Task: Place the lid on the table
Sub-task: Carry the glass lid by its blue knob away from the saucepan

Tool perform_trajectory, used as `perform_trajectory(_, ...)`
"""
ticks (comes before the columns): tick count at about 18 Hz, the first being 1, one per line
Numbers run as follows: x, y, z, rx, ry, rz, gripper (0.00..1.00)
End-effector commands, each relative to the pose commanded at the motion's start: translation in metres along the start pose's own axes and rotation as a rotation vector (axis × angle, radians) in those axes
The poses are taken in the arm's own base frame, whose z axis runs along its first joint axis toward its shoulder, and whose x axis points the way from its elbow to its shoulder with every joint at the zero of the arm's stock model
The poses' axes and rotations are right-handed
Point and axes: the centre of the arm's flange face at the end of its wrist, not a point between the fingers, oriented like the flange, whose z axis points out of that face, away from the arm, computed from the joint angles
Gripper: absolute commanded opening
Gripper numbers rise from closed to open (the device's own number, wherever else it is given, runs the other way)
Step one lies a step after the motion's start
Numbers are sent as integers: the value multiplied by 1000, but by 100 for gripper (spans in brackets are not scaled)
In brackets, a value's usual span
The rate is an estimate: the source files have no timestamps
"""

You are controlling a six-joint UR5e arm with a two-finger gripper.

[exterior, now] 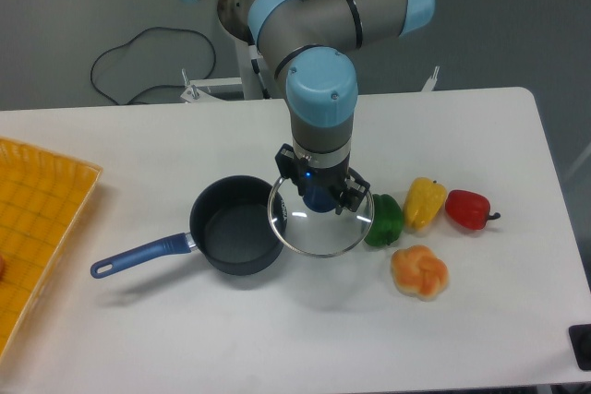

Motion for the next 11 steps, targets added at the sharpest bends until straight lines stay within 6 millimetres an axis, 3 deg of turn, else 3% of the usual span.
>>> perform_trajectory(4, -2, -1, -4, 10, -6, -2, 60)
perform_trajectory(11, -29, -9, 16, -1, 9, -18, 60)
